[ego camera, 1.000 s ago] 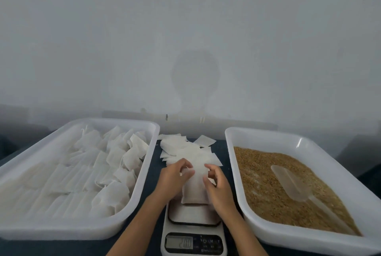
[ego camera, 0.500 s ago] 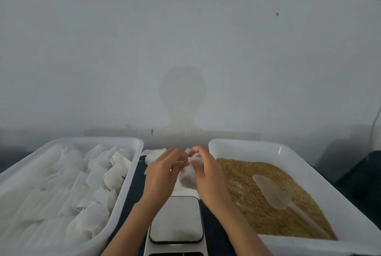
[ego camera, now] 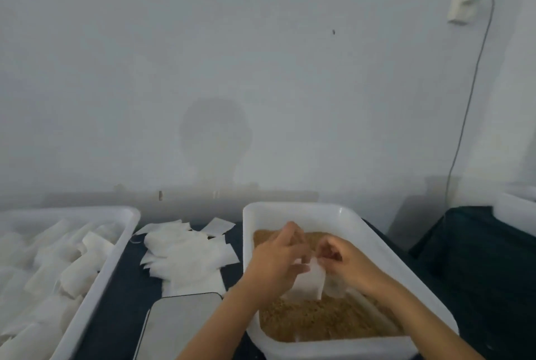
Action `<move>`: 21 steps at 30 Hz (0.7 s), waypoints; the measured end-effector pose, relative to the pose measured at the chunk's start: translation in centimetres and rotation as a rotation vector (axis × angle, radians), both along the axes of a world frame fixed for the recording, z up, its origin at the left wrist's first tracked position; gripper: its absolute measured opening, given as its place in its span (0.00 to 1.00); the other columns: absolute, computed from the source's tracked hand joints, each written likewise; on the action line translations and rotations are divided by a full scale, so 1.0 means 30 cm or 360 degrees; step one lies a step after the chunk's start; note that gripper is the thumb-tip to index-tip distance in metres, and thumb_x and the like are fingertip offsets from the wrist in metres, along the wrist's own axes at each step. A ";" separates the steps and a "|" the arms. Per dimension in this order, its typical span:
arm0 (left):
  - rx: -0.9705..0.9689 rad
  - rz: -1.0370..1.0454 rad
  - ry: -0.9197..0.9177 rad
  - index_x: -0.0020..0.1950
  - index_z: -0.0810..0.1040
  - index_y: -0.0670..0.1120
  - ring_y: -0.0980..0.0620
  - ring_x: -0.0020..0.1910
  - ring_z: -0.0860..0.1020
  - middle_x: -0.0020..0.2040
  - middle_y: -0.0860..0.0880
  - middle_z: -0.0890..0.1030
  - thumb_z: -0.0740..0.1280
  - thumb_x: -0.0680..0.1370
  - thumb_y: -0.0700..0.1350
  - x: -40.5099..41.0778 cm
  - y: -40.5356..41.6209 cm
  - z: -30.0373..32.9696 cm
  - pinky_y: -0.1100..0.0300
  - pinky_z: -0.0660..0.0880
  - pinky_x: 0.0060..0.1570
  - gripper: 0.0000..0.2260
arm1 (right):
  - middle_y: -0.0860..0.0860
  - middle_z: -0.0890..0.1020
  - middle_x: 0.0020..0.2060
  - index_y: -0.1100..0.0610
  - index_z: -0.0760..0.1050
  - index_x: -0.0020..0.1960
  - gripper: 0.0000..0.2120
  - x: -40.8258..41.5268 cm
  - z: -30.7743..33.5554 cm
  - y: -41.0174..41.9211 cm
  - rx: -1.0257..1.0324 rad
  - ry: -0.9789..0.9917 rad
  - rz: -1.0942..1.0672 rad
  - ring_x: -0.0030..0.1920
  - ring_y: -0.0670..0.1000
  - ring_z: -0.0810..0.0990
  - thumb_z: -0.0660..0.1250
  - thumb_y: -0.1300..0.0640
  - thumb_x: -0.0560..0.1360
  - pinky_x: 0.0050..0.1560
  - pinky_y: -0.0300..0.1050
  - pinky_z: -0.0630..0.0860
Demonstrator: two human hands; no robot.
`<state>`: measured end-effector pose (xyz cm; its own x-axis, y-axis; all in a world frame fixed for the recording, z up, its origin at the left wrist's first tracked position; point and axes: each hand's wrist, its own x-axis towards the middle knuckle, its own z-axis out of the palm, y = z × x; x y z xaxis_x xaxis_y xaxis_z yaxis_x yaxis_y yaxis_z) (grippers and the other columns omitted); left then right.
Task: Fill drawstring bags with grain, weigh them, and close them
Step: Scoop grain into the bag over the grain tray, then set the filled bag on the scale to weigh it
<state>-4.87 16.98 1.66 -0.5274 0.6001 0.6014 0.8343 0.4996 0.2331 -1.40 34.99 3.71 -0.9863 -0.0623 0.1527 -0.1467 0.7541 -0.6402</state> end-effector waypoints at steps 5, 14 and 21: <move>-0.0345 -0.0099 -0.0116 0.42 0.66 0.52 0.59 0.51 0.67 0.53 0.56 0.71 0.65 0.77 0.44 -0.046 0.048 -0.037 0.66 0.63 0.48 0.08 | 0.46 0.75 0.51 0.50 0.63 0.63 0.15 0.011 -0.066 0.131 0.0751 -0.0175 -0.0320 0.50 0.46 0.74 0.62 0.52 0.78 0.53 0.44 0.74; -0.0592 0.0103 -0.0078 0.52 0.67 0.51 0.50 0.40 0.73 0.44 0.48 0.79 0.56 0.82 0.50 -0.063 0.053 -0.070 0.59 0.65 0.40 0.05 | 0.41 0.72 0.38 0.47 0.64 0.42 0.09 0.008 -0.137 0.147 0.0992 -0.0336 -0.0263 0.42 0.42 0.73 0.61 0.47 0.78 0.60 0.43 0.70; -0.0683 0.0113 -0.0191 0.57 0.67 0.48 0.48 0.39 0.75 0.45 0.45 0.80 0.55 0.82 0.47 -0.063 0.055 -0.091 0.56 0.70 0.40 0.06 | 0.47 0.77 0.52 0.55 0.66 0.65 0.17 0.012 -0.120 0.135 0.1119 -0.0328 -0.0242 0.46 0.46 0.76 0.58 0.49 0.79 0.48 0.38 0.71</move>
<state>-6.76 18.63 -1.08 -0.6269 0.7418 0.2382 0.7743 0.6270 0.0854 -1.04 39.04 0.13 -0.9962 0.0623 -0.0615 0.0626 0.9980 -0.0032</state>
